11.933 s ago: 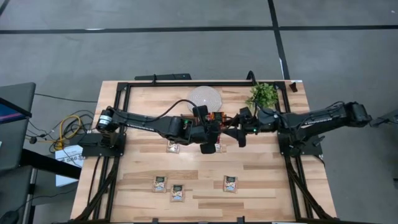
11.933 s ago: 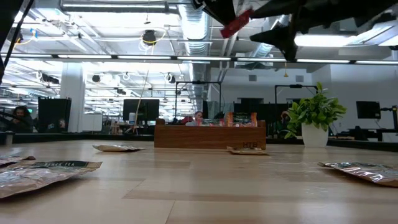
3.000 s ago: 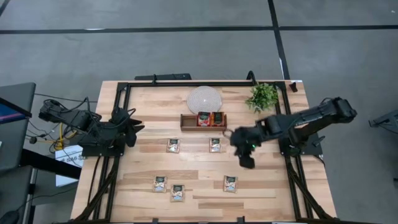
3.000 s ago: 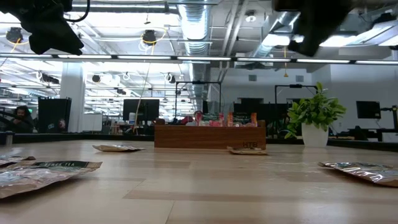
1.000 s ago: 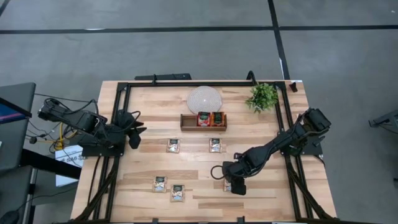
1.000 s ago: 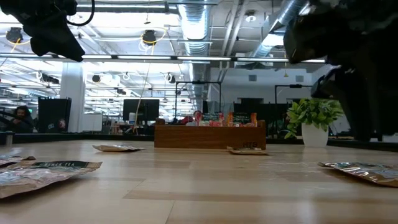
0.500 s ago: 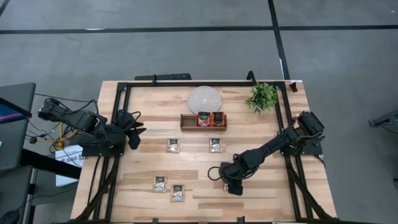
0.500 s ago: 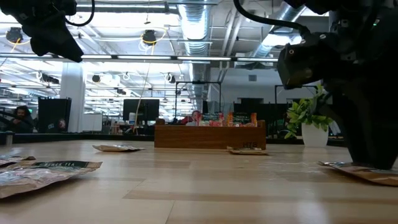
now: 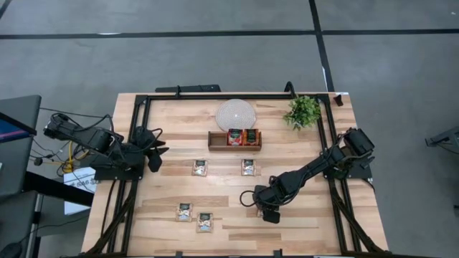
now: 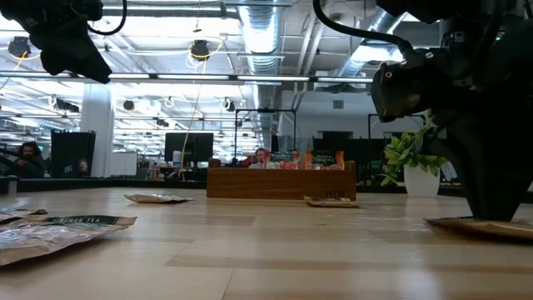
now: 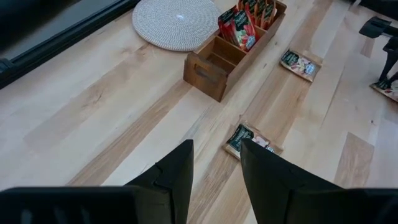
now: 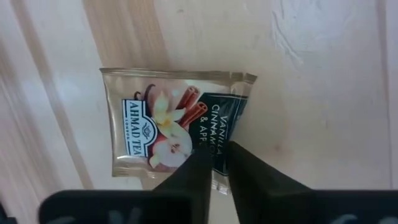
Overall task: Pick & Place Tea
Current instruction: Put the brown tea bag into the left compartment of the wooden organizer
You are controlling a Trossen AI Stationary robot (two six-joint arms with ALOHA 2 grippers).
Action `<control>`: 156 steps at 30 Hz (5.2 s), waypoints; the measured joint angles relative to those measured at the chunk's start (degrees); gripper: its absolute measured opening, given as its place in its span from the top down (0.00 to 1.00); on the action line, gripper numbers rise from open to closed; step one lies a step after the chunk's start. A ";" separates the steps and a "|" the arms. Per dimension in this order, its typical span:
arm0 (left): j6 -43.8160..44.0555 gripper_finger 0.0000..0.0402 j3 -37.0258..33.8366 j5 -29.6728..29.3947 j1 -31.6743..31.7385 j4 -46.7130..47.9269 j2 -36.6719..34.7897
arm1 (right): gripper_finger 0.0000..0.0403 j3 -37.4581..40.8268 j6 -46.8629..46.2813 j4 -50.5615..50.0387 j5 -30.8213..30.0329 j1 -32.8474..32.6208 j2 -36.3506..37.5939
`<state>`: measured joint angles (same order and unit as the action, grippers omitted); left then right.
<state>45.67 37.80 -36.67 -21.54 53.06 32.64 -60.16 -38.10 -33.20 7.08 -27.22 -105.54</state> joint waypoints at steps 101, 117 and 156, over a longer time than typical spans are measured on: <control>-15.45 0.63 9.14 13.98 18.27 -60.71 38.64 | 1.00 -42.34 58.09 -15.16 -31.29 21.18 -0.11; -16.55 1.00 9.14 16.11 19.37 -58.94 38.62 | 1.00 -42.34 58.09 -15.12 -31.25 21.21 -0.11; -19.74 1.00 9.07 20.34 28.26 -64.13 51.82 | 0.88 -11.87 36.72 -22.93 -22.33 21.79 33.29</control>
<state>25.93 46.87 -16.33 6.72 -11.07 84.46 -72.03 -1.39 -56.13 -15.25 -5.43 -72.24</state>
